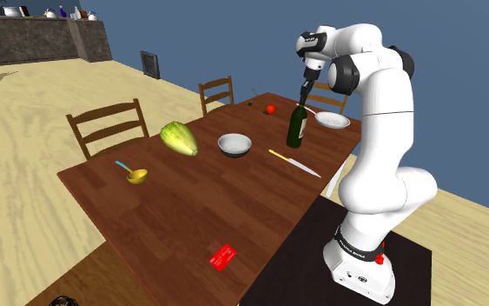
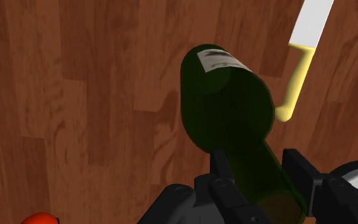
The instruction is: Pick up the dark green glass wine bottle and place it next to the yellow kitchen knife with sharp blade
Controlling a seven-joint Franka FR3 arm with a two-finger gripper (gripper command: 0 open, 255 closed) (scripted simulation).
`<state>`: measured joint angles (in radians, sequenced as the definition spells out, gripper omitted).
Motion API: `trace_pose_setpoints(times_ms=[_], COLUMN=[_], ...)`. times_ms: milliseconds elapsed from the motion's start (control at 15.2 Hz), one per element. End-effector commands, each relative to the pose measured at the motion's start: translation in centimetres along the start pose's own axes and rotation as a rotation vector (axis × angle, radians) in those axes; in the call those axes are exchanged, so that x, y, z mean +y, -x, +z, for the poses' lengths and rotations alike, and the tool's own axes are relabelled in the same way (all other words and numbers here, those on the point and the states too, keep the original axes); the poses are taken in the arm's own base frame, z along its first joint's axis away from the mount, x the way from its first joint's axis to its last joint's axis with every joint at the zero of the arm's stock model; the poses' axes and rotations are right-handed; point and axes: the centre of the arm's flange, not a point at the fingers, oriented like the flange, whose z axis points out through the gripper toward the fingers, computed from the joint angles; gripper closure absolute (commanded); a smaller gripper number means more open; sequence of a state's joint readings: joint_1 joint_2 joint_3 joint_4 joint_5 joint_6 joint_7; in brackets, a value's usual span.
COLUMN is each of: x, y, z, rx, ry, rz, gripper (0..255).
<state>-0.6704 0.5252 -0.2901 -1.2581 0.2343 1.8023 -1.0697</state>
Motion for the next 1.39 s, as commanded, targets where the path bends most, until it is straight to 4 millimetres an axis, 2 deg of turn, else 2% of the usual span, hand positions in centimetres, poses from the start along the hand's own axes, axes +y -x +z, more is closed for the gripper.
trace_pose_setpoints(times_ms=[0,330,396,726,990,1320], x=[0.0,0.0,0.0,0.0,0.0,0.0], y=[-0.1,-0.1,-0.1,-0.1,-0.1,-0.1], z=[0.2,0.2,0.2,0.2,-4.8,-4.8], rx=[0.001,0.001,0.001,0.001,0.001,0.001], ry=[0.001,0.001,0.001,0.001,0.001,0.001], rz=[0.000,0.000,0.000,0.000,0.000,0.000], gripper=[255,255,0,0,0,0])
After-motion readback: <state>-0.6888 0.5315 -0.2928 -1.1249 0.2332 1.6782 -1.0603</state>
